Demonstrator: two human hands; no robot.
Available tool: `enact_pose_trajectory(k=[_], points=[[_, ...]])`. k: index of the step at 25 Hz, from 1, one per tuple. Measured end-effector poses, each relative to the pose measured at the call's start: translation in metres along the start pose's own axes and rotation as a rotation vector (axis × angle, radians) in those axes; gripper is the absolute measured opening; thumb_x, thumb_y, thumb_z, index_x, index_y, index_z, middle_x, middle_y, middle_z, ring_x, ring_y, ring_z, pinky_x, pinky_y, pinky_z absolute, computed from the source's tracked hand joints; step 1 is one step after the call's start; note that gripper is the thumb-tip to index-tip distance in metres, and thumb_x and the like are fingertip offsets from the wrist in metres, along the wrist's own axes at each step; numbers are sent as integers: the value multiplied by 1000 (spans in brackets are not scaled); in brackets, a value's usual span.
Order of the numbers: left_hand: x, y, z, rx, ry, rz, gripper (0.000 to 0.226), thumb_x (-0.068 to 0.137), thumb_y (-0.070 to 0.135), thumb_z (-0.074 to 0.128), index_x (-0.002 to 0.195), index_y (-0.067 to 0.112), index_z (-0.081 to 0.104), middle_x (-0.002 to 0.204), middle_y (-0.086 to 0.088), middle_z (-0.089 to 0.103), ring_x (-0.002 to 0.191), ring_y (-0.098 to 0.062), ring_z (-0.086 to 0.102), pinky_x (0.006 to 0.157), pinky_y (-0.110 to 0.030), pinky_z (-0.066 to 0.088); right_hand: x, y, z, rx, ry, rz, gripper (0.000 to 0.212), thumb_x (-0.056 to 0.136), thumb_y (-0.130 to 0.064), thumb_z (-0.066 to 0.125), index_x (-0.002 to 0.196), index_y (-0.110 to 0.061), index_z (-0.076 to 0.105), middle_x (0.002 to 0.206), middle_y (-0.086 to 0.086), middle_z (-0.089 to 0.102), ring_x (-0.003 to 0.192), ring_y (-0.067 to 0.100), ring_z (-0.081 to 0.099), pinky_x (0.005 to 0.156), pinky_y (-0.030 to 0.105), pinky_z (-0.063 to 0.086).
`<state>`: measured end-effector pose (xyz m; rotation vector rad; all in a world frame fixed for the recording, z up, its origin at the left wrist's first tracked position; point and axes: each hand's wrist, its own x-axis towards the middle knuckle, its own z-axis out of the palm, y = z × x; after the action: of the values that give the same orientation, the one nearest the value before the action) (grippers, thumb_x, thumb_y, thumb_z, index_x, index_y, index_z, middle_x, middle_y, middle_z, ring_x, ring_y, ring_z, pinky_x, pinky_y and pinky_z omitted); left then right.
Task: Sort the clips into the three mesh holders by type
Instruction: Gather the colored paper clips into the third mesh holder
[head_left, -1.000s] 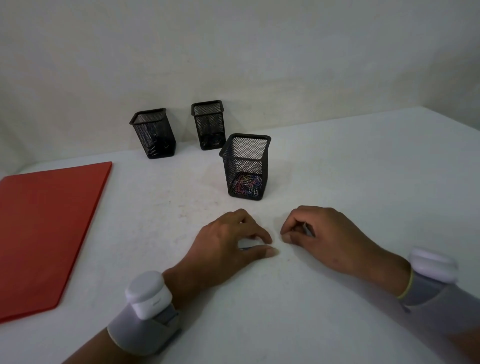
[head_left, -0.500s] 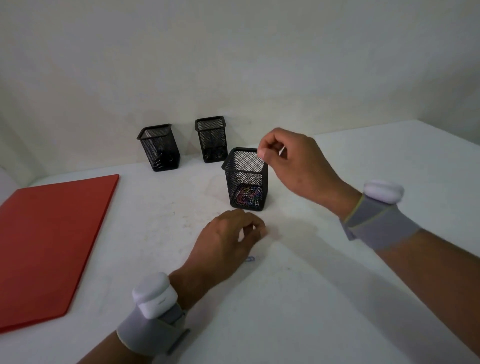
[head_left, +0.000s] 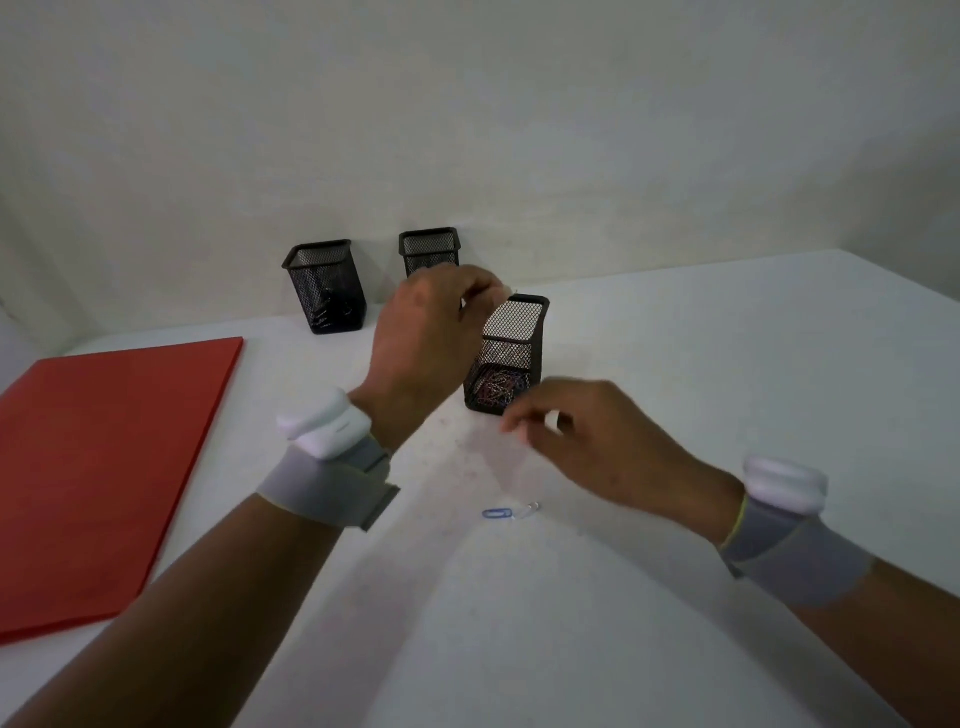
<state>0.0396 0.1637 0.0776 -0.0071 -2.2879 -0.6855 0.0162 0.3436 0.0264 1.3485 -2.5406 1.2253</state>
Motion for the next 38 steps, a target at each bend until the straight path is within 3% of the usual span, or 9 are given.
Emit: enact_pose_trajectory(k=[5,12,17,23,26,29,31,33,38], points=[[-9,-19,6,66,57,6,22,95,31,55,101,18,71,86,0,61,76,-11,53,69,-28,45,-24,-1,12,-165,-338,68,16,84,-41,66,99,-35,66,89,-14,61,81,-2,57,77,21,46],[-57,-50,9,-88,109,-258,16,96,31,53,108,24,62,93,4,63,81,-8,56,71,-26,50,-38,-7,19,-231,-292,47,7,95,-34,53,91,-29,55,92,-13,52,85,5,47,78,26,43],[-68,-58,12,-167,78,-526,31,97,38,49,125,25,48,85,9,58,74,-6,55,59,-7,37,-33,-19,27,-201,-348,6,5,98,-31,50,100,-28,47,82,-14,48,78,5,45,71,25,39],[-67,-66,7,-219,62,-634,32,98,41,44,126,24,47,92,5,58,74,-5,54,56,-9,36,-18,-30,33,-299,-397,29,9,99,-28,47,100,-22,54,99,-8,54,91,10,49,78,26,41],[-67,-66,8,-219,36,-632,33,98,41,44,126,23,48,93,5,59,74,-6,55,58,-12,36,-24,-38,35,-398,-409,-36,5,100,-17,43,97,-20,46,102,-5,45,90,14,44,76,31,44],[-68,-66,8,-215,20,-626,33,98,41,44,125,23,48,94,4,59,73,-6,55,56,-11,36,-28,-43,39,-441,-414,-46,20,94,-1,42,93,-20,35,95,-5,39,85,15,41,70,33,43],[-69,-66,8,-204,17,-625,32,98,41,44,124,24,50,92,6,59,72,-6,55,54,-9,35,-20,-44,35,-383,-363,-19,24,92,-1,44,90,-22,34,90,-4,42,81,17,43,71,37,43],[-70,-64,9,-200,13,-610,30,98,40,45,123,24,51,87,9,58,73,-5,55,56,-10,35,-5,-45,22,-344,-151,-35,17,94,-10,47,89,-24,39,88,-4,47,79,23,49,72,43,45],[-71,-63,9,-194,-9,-573,31,98,38,47,125,23,48,85,5,63,74,-6,58,59,-15,38,56,-41,-16,-343,223,-58,3,94,-17,54,93,-17,57,90,0,62,80,22,59,75,38,49]])
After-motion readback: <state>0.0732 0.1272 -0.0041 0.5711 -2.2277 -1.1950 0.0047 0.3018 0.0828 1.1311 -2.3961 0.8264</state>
